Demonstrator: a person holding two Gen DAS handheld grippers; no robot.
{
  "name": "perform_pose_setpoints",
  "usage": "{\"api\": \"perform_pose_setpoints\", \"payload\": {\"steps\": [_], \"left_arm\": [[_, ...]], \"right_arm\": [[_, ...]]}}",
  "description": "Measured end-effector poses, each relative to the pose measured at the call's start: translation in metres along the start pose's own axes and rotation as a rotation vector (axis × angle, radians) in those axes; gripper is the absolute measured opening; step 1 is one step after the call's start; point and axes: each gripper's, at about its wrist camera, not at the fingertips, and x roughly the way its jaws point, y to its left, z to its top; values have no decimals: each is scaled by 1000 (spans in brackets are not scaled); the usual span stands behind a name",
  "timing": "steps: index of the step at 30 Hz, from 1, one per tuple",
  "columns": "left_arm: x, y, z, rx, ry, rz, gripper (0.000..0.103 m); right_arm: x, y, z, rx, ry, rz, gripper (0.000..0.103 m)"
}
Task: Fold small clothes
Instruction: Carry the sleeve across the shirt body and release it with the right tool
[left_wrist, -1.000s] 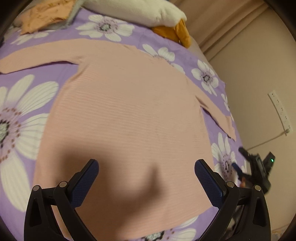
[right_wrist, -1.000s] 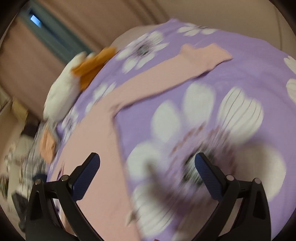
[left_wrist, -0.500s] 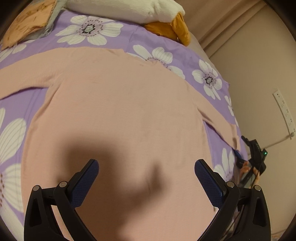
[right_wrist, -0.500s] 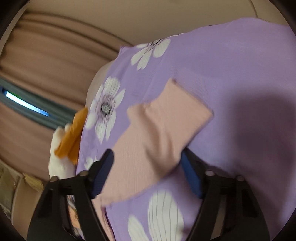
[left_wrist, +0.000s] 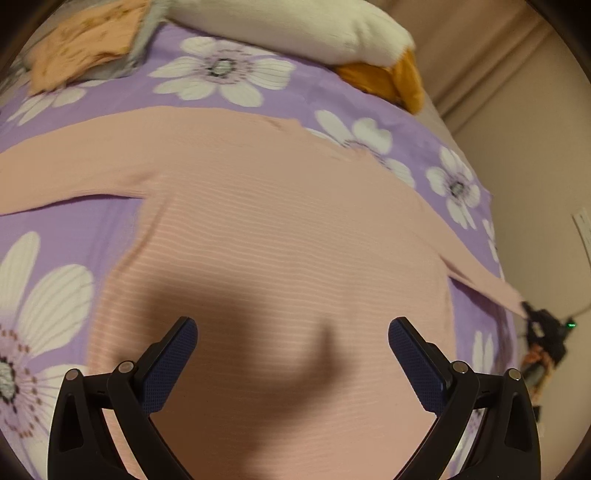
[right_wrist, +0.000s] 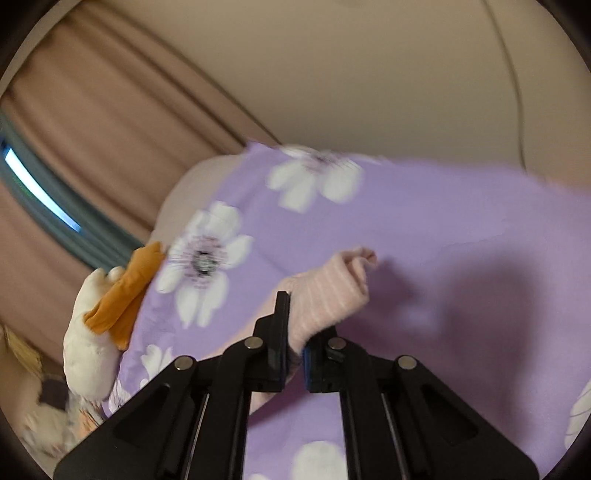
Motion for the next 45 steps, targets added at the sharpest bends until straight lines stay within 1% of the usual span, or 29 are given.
{"api": "perform_pose_setpoints", "payload": {"steps": [2,4,5,8,10,11,13,16,18,21,24,26,29,30,31,32,33,34,35,36,37,38,39,40,41,42,44,45], "left_arm": [[-6,8,2,-16,-12,7,102],[-12,14,4,-22,-27,11,102],[-16,17,6,-25,-37,13,102],[-29,27,8,-38,-62,10,102],[-35,34,9,-46,-72,9,102],[-37,37,11,-50,-75,11,102],[-43,45,12,-58,-84,14,102],[-49,59,13,-80,-98,22,102],[-52,69,14,-95,-104,27,102],[-54,84,16,-119,-110,36,102],[-53,95,18,-144,-110,47,102],[-54,103,18,-158,-111,52,102],[-53,110,18,-172,-114,58,102],[-53,111,19,-177,-114,59,102],[-52,113,19,-180,-115,58,102],[-51,113,20,-183,-115,57,102],[-51,113,21,-185,-116,57,102],[-50,112,22,-185,-117,56,102],[-49,110,24,-180,-119,51,102],[-48,108,25,-174,-121,47,102],[-46,104,29,-165,-120,38,102],[-45,101,32,-157,-120,25,102],[-42,95,36,-144,-121,10,102],[-39,89,41,-129,-123,-4,102],[-36,84,45,-117,-123,-14,102],[-32,77,51,-103,-122,-29,102],[-22,60,63,-74,-114,-78,102],[-14,49,70,-57,-105,-108,102]], "right_arm": [[-2,38,8,-75,17,31,6],[0,85,9,-174,36,41,6],[1,103,6,-219,40,45,6],[6,175,-9,-386,54,57,6],[13,218,-25,-475,71,76,6],[16,245,-39,-534,80,85,6],[23,282,-67,-629,96,106,6],[37,327,-116,-756,129,141,6],[58,354,-152,-855,154,149,6],[78,378,-218,-1011,205,158,7],[99,387,-278,-1155,261,143,7],[110,382,-313,-1243,299,124,7],[118,377,-352,-1289,375,139,9],[119,375,-362,-1301,406,152,18],[119,374,-368,-1299,434,174,31],[118,373,-372,-1280,471,220,35],[114,373,-371,-1251,512,274,42],[110,372,-372,-1234,533,304,52],[102,370,-365,-1191,573,365,58],[96,367,-357,-1152,590,413,61],[88,363,-348,-1114,603,463,61],[80,356,-334,-1072,611,515,61],[73,346,-317,-1021,601,545,63],[69,336,-307,-980,592,553,66],[67,324,-292,-931,584,553,66],[67,310,-279,-890,572,535,66],[71,283,-255,-833,541,446,66],[74,270,-244,-803,522,409,63]]}}
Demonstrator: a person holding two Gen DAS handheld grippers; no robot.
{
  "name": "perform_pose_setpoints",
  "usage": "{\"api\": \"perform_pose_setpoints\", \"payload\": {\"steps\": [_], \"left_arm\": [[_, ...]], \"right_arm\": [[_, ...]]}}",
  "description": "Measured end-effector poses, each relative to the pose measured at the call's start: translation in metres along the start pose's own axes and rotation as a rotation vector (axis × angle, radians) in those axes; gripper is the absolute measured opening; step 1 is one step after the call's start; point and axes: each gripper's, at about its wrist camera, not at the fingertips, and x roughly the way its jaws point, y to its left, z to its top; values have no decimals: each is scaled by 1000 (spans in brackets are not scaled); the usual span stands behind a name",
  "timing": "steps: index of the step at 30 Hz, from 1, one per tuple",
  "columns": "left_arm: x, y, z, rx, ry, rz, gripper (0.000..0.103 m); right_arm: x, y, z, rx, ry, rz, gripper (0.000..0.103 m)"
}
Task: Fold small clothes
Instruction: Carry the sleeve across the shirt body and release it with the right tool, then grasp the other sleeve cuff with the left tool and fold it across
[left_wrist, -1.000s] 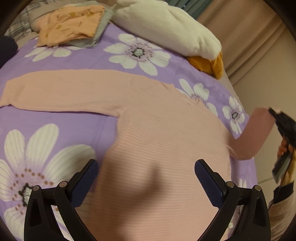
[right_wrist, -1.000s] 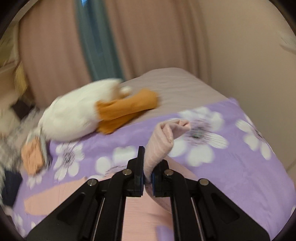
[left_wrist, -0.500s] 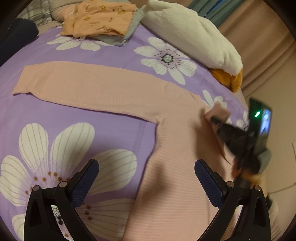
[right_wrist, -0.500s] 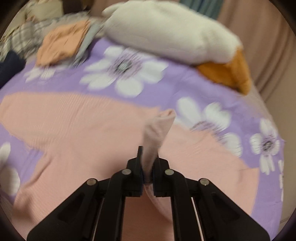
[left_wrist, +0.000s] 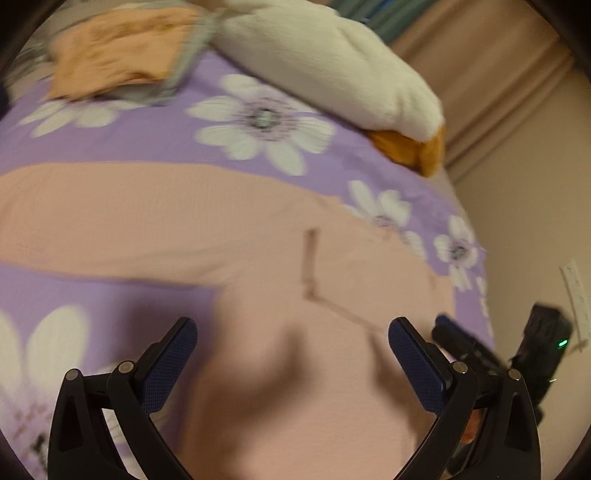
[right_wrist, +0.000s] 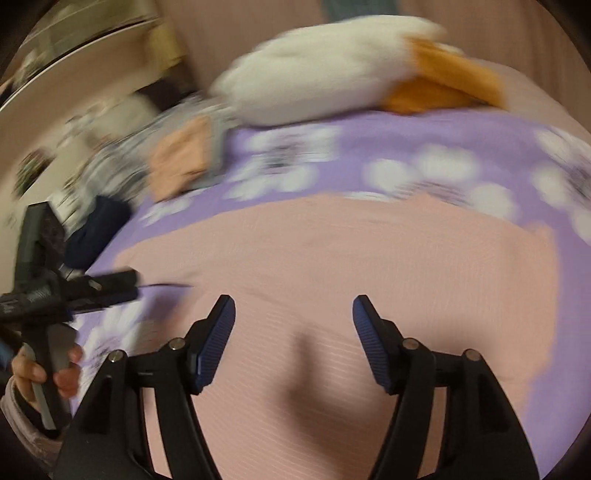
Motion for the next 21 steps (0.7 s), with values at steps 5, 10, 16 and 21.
{"api": "perform_pose_setpoints", "payload": {"steps": [5,10,16,21], "left_arm": [[47,-47,17,70,45,-132,100],[100,-64,21,71,111,-162,74],[124,-44,9,29,131,-107,73],[87,-26,12,-1,101,-109,74]], "right_arm": [[-13,-57,-12,163,-28,-95,36],[-9,-91,-21,278,-28,-125,30],[-2,-125,-35,388,-17,-149,9],[-18,-113,-33,394,-52,-143,27]]}}
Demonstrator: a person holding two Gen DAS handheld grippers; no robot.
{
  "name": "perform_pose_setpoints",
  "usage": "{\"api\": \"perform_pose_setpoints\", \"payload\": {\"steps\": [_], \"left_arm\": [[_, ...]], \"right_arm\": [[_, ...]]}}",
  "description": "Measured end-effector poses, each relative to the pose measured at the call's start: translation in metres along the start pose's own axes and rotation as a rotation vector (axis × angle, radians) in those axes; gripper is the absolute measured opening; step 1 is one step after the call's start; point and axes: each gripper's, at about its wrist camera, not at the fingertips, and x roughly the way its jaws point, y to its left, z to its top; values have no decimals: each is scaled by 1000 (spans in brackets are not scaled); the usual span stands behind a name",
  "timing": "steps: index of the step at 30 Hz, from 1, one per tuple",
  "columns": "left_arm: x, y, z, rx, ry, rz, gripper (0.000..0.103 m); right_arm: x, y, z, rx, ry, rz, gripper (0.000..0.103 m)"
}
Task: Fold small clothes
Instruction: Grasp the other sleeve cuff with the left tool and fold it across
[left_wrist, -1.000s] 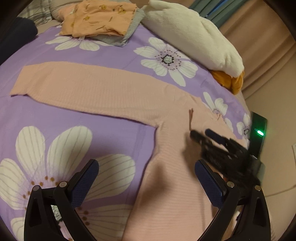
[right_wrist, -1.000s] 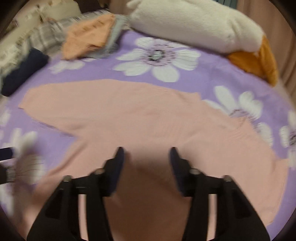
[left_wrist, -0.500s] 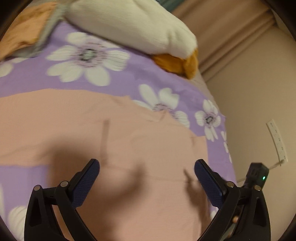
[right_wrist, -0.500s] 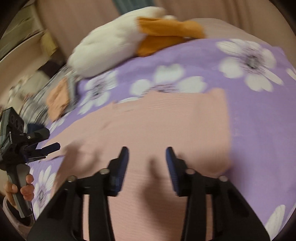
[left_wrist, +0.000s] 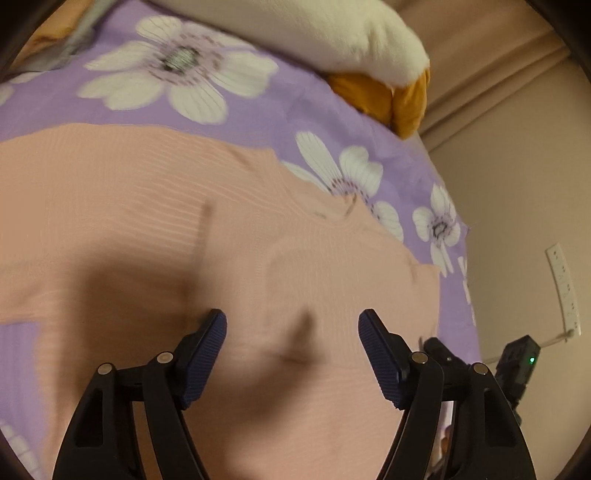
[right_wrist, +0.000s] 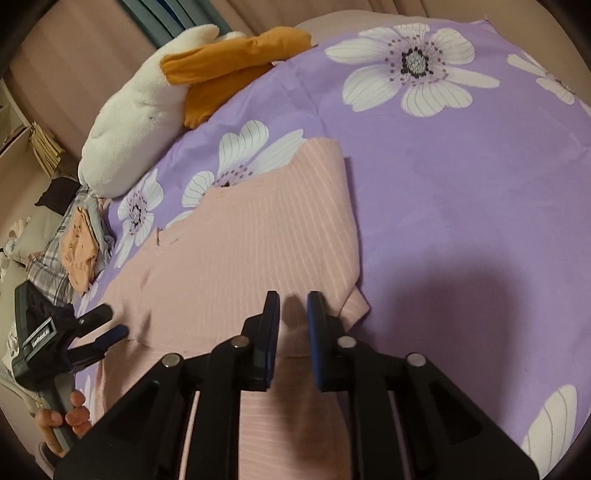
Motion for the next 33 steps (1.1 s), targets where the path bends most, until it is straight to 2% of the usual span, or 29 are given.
{"api": "perform_pose_setpoints", "payload": {"steps": [1,3,6,9,13,16,20,23,31,33], "left_arm": [[-13,9,-1,-16,-19,3,74],[-33,30,-3,-58,-49,18,74],[-75,74,-8,-145,-124,62,75],[-122,125,-17,-249,-217,132,80],[-180,196,-39,-443,-346,163,81],[-209,238,-48,-556,-420,132,81],[-212,267,-48,-647,-454,45,81],[-209,278,-40,-675,-491,-17,81],[-208,299,-8,-682,-566,35,81],[-210,297,-2,-669,-565,82,81]], "right_arm": [[-5,4,-2,-12,-9,8,39],[-16,13,-7,-46,-21,12,47],[-28,22,-15,-86,-26,43,50],[-38,31,-24,-115,-36,59,62],[-49,39,-36,-127,-48,76,63],[-53,42,-41,-117,-46,81,63],[-55,47,-45,-111,-45,77,63],[-56,50,-47,-115,-44,73,63],[-56,49,-50,-123,-41,48,63],[-55,47,-51,-115,-36,45,64]]}}
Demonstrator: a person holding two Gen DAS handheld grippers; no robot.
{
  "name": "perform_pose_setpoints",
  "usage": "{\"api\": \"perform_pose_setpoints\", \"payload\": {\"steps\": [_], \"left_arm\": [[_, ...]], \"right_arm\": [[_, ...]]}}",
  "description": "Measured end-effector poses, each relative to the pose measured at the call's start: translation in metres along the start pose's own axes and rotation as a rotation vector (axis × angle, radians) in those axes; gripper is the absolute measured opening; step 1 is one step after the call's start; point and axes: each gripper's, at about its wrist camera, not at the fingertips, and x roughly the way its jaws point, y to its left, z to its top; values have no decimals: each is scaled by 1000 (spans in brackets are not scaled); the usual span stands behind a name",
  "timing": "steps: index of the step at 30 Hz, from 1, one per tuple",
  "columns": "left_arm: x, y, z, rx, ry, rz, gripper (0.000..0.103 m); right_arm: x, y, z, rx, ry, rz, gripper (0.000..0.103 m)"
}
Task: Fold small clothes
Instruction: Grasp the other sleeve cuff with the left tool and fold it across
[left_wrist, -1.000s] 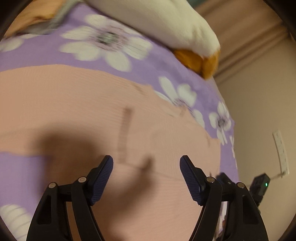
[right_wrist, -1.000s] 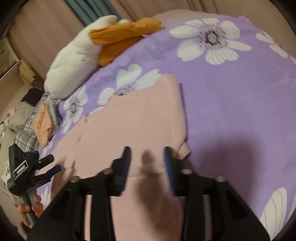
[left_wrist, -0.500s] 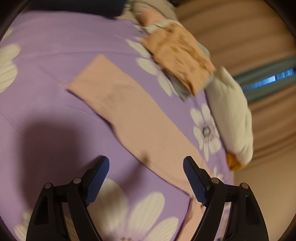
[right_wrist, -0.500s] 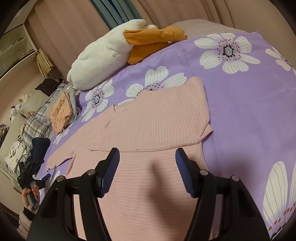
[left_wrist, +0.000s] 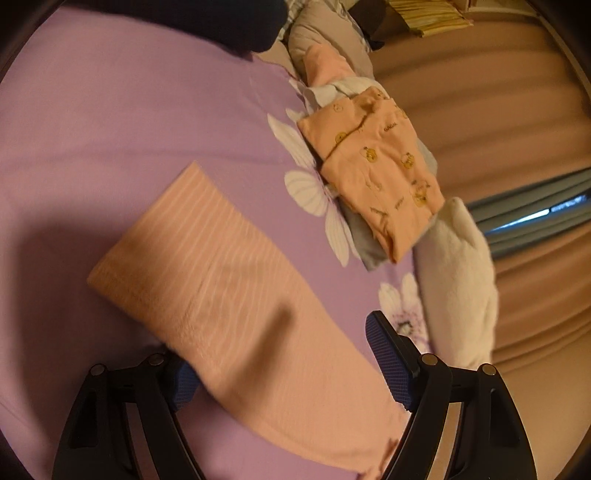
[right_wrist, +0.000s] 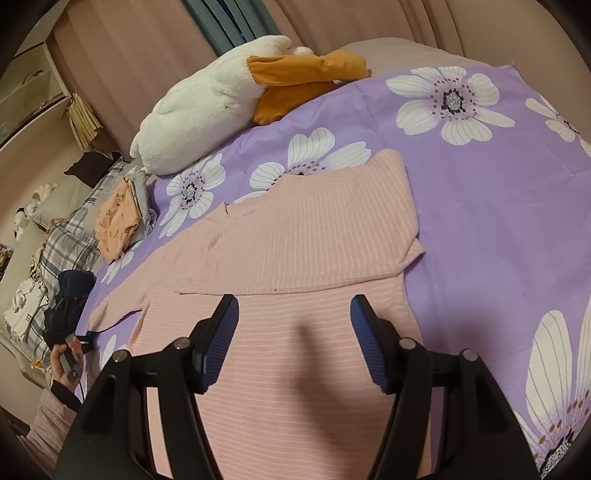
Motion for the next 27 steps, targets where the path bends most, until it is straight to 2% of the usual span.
{"api": "perform_pose_setpoints", "payload": {"steps": [3,5,7,8,11,15,18,23,27], "left_arm": [[-1,-12,1,60,-19,65,65],[-4,-19,0,96,-21,79,32],[-6,-30,-1,137,-14,112,20],[-4,-36,-1,151,-11,130,17],[-5,-64,-6,215,-5,120,4],[-7,-124,-33,378,13,97,3],[-3,-173,-64,492,46,40,4],[17,-243,-134,663,125,-43,3],[46,-278,-206,788,211,-68,3]], "right_arm": [[0,-3,-2,4,2,-7,64],[0,-4,-4,7,0,-9,64],[-2,-6,-5,10,-1,-2,64],[-3,-6,-6,10,-4,0,64],[-9,-8,-8,11,-16,7,64],[-17,-15,-11,14,-27,14,64],[-23,-24,-14,26,-42,1,64],[-31,-42,-21,65,-45,-10,65],[-38,-53,-26,79,-47,-24,65]]}}
